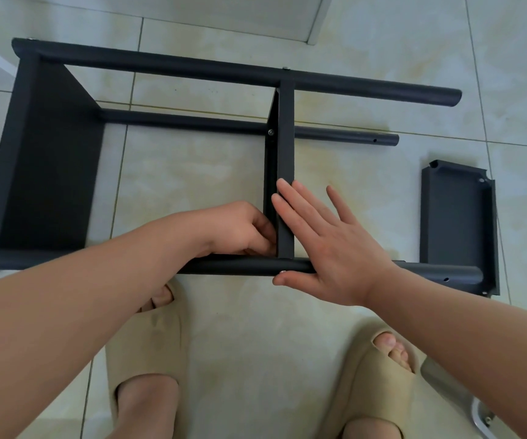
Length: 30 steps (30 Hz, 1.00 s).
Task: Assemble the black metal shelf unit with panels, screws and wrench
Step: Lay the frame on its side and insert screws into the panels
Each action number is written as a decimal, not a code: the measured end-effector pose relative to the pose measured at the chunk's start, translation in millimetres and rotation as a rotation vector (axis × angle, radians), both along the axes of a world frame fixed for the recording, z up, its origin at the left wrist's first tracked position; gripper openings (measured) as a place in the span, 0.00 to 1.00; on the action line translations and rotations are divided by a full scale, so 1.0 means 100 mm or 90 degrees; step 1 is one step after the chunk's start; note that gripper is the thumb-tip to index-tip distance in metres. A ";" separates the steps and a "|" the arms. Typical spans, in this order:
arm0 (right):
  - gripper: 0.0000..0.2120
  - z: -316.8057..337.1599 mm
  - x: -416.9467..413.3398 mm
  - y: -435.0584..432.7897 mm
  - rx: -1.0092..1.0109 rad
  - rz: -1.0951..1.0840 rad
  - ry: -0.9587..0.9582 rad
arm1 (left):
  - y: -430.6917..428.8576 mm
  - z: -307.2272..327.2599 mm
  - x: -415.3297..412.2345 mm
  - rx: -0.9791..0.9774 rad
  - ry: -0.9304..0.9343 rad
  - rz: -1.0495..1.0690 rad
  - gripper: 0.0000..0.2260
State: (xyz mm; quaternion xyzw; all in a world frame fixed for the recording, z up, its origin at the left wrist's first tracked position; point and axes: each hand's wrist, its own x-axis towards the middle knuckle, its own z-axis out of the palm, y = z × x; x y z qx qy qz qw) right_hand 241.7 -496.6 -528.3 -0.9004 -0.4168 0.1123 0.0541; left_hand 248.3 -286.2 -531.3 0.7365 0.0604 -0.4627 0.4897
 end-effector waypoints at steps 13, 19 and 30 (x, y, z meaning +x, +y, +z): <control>0.47 0.00 0.01 0.01 0.001 -0.003 -0.005 | 0.04 -0.01 0.02 -0.107 0.111 0.057 0.06; 0.47 0.00 0.02 0.02 0.003 -0.008 -0.002 | -0.02 -0.02 0.05 -0.006 0.039 0.002 0.07; 0.47 0.00 0.02 0.03 0.001 -0.012 -0.002 | 0.02 -0.10 0.05 -0.107 0.153 0.086 0.06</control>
